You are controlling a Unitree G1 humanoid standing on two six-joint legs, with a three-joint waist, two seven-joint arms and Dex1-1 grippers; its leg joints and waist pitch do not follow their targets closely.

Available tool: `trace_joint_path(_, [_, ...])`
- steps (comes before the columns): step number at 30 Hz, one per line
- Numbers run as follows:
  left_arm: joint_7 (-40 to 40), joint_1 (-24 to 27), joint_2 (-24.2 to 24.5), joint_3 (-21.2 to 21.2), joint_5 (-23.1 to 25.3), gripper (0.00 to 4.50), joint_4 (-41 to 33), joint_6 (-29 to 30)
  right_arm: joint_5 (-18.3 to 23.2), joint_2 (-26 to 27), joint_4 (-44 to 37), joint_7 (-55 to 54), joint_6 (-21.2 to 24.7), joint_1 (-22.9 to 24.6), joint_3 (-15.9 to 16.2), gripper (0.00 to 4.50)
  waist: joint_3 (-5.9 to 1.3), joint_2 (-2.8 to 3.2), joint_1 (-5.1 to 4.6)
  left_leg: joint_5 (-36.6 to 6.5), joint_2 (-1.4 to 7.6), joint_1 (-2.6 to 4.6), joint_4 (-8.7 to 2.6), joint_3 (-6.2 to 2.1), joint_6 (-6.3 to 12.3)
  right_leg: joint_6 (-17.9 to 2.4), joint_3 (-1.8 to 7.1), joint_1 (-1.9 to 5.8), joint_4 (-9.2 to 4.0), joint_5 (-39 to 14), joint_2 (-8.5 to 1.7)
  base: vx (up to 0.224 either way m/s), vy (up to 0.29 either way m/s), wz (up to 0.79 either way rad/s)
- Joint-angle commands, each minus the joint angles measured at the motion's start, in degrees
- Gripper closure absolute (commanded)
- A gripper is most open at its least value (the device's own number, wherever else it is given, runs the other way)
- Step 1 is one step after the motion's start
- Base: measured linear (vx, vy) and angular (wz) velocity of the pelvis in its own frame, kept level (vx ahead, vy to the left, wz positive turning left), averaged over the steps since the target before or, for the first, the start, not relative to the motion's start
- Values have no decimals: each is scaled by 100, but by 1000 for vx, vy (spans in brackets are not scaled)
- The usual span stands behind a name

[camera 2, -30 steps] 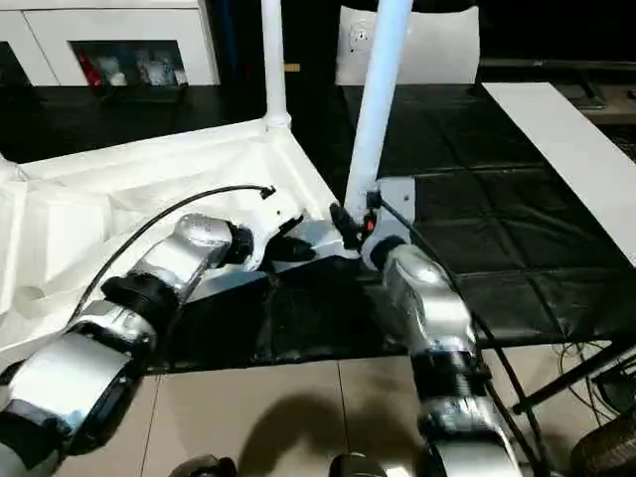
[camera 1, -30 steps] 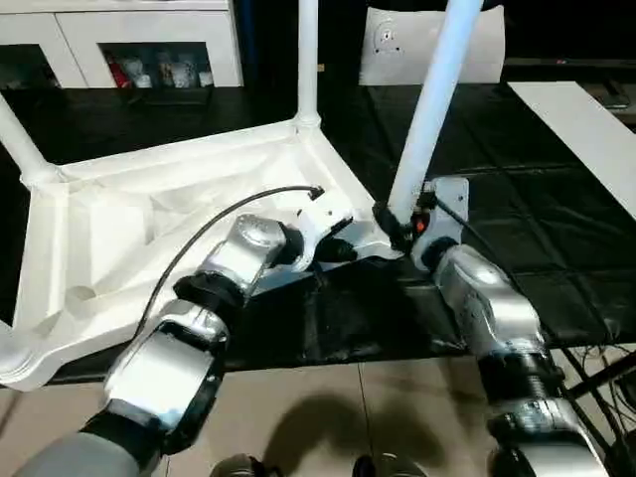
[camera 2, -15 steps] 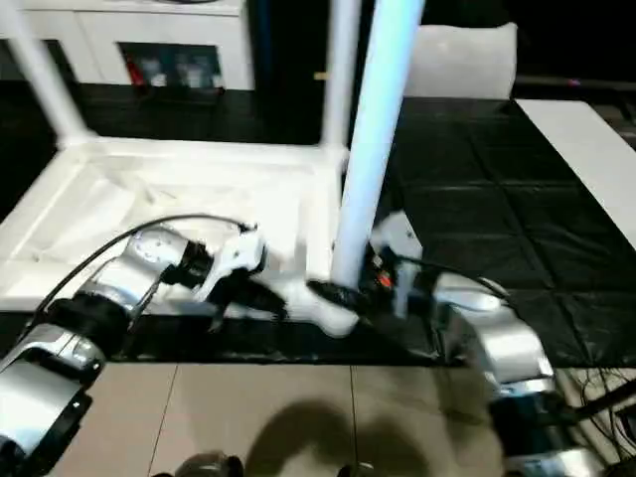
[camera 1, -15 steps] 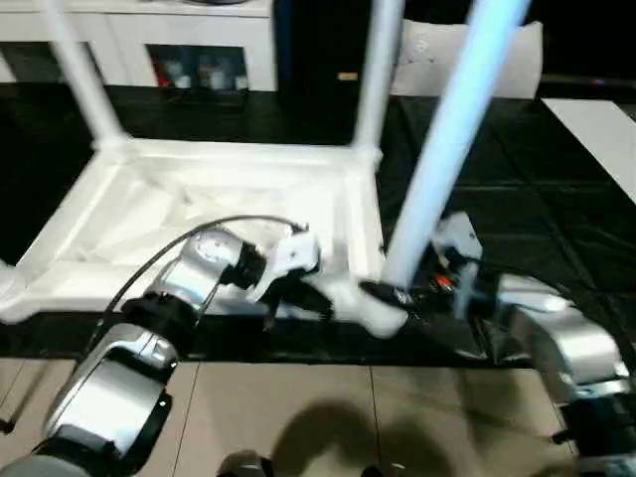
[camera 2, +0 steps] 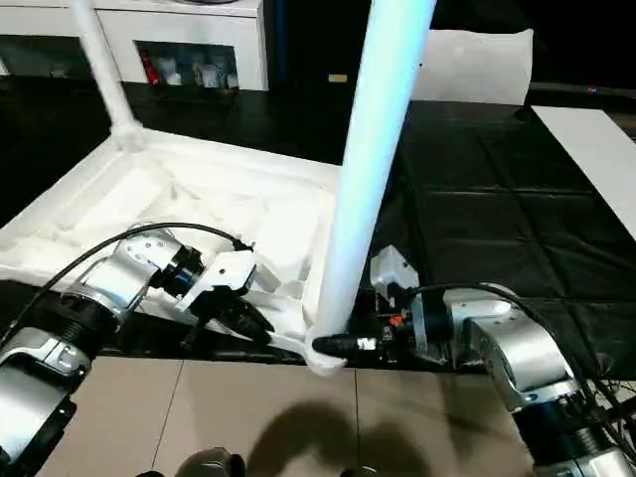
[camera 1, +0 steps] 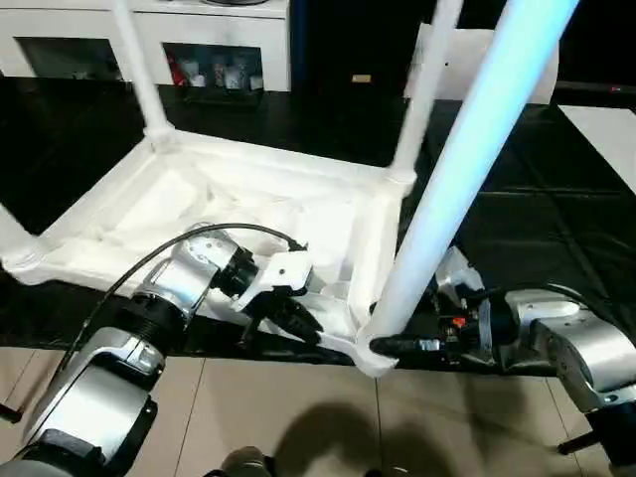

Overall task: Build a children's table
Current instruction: Rotate leg to tighten

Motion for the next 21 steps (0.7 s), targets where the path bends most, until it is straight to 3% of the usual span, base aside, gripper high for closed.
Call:
trace_joint_path(1, [-77,-72,-23,-32,-22,450,-226,-52,50,-12,-77,122,54,11,102,221,-472,-59,-31,-1336,261,85,-391,-83,158,-1017,287,275,-488,-1988,-459,0,0,0])
trace_joint_path(12, [201,-112,-95,127,-64,450,-184,109,289,165,-278,5,241,159,32,241,-478,-59,-26,-1321,256,90,-387,-83,152,-1011,280,278,-481,-1953,-448,0,0,0])
trace_joint_path(13, [852,-236,-253,265,39,450,53,273,135,516,-280,-690,98,268,-117,241,-474,-82,-37,-1322,254,81,-381,-73,157,-996,286,264,-489,-2016,-453,0,0,0])
trace_joint_path(14, [852,-236,-253,265,39,450,53,273,135,516,-280,-690,98,268,-117,241,-474,-82,-37,-1322,254,81,-381,-73,157,-996,286,264,-489,-2016,-453,0,0,0])
trace_joint_path(15, [1204,-316,-323,327,109,450,193,402,-34,746,-204,-1184,12,277,-196,241,-465,-44,-43,-1386,244,91,-388,-94,77,-956,279,247,-497,-2159,-461,0,0,0])
trace_joint_path(17, [1765,-443,-490,491,112,450,421,663,-324,1151,13,-2063,-65,222,-344,241,-454,-87,-98,-1516,197,102,-400,-109,-61,-734,244,245,-562,-2678,-459,0,0,0])
trace_joint_path(20, [2368,-581,-750,691,40,450,563,1022,-466,1726,259,-3110,90,95,-617,248,-447,-78,-150,-1620,192,115,-412,-133,-116,-620,227,227,-603,-2996,-470,0,0,0])
trace_joint_path(21, [2898,-703,-976,847,-5,450,695,1312,-518,2123,422,-3769,242,-31,-795,250,-448,-79,-244,-1580,191,59,-426,-141,-110,-637,232,255,-580,-2822,-451,0,0,0])
